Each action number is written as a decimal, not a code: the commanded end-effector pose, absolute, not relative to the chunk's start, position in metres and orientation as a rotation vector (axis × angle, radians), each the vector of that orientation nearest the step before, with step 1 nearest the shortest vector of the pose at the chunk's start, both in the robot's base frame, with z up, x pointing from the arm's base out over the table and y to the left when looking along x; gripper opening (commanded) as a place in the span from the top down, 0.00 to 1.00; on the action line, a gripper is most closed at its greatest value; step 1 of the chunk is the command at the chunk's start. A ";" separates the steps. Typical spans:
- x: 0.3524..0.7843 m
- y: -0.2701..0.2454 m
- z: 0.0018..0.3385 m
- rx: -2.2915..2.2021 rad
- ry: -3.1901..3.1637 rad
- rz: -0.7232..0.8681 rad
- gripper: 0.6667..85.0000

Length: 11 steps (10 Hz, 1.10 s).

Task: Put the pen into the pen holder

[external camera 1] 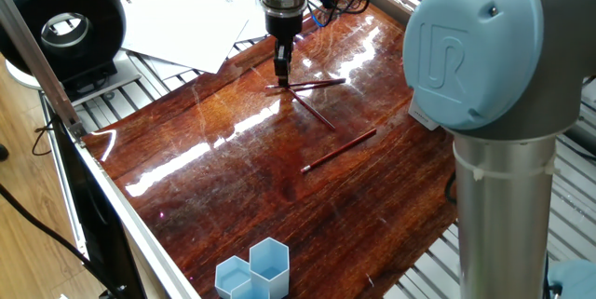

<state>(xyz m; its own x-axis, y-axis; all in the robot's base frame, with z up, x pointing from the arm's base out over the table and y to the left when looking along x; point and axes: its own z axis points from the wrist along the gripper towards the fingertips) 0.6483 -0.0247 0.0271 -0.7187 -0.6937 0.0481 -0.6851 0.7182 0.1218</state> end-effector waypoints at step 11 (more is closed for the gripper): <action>0.593 -0.136 0.074 1.145 -2.385 0.280 0.25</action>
<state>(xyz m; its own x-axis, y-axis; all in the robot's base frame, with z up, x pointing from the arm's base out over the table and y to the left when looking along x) 0.5941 -0.1318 0.0710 -0.5480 -0.6805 0.4864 -0.7710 0.6365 0.0218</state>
